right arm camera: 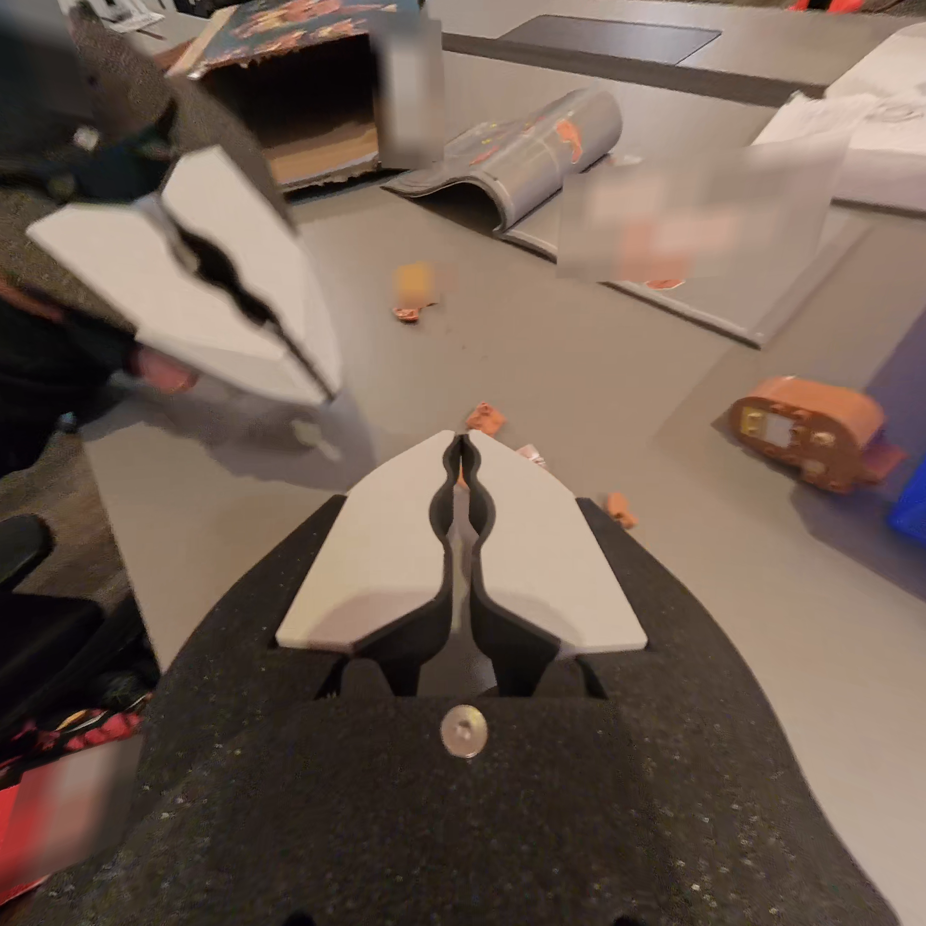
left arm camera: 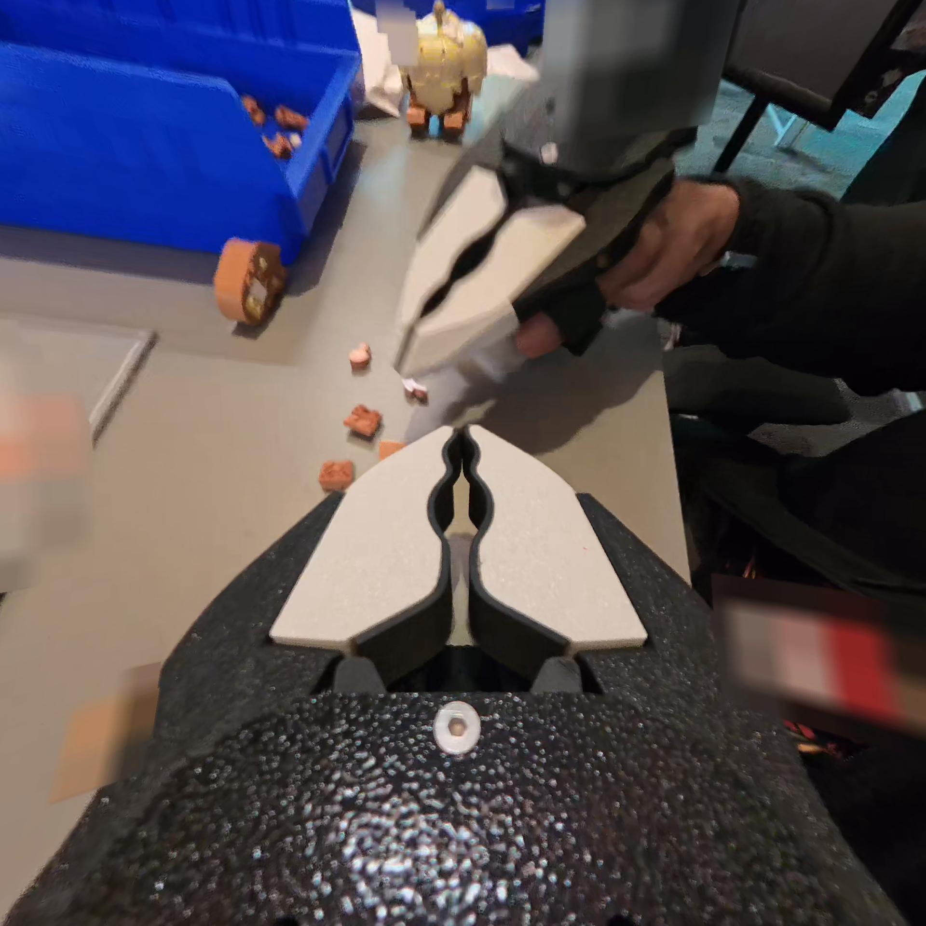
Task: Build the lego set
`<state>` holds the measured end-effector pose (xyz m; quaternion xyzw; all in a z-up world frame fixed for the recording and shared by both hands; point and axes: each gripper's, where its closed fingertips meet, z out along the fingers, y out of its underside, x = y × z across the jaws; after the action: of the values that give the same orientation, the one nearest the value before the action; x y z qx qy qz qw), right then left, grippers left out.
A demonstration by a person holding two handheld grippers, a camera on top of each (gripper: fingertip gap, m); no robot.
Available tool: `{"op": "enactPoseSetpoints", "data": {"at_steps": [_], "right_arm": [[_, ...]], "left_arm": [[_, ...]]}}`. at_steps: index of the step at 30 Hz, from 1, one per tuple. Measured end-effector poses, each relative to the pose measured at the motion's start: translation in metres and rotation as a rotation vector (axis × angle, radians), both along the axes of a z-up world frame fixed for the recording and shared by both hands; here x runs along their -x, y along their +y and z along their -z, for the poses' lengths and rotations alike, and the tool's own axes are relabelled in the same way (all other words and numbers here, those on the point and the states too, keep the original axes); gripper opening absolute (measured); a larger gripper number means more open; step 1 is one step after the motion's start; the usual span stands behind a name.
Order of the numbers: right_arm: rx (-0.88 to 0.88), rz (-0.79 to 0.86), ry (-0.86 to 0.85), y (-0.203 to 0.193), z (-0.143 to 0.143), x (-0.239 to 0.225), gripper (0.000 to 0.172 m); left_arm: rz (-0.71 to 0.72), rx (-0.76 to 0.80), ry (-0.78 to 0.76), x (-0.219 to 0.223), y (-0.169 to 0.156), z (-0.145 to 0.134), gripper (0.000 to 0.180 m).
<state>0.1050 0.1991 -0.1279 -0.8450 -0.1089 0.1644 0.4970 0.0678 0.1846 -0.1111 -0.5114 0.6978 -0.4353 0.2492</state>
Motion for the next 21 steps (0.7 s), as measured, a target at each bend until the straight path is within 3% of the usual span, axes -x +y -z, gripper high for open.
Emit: {"op": "enactPoseSetpoints", "data": {"at_steps": [2,5,8,11,16,21], "right_arm": [[-0.002,-0.057,0.006,-0.008,-0.001,0.022,0.000],[-0.078,-0.068,0.040,-0.013,-0.026,0.032,0.000],[-0.150,0.032,0.090,-0.009,-0.043,-0.003,0.000],[-0.177,0.109,0.111,-0.011,-0.041,-0.033,0.000],[-0.247,0.166,0.161,-0.021,-0.034,-0.047,0.000],[-0.269,0.175,0.112,-0.026,-0.035,-0.055,0.000]], "left_arm": [[-0.035,-0.012,-0.041,-0.011,0.017,-0.013,0.000],[-0.101,-0.027,-0.039,-0.025,0.052,-0.014,0.000],[0.012,-0.018,0.000,-0.033,0.027,-0.002,0.000],[0.133,-0.065,0.018,-0.037,-0.008,0.007,0.000],[0.042,0.030,-0.045,-0.051,0.017,0.002,0.000],[0.074,0.047,-0.053,-0.052,0.004,0.008,0.000]]}}
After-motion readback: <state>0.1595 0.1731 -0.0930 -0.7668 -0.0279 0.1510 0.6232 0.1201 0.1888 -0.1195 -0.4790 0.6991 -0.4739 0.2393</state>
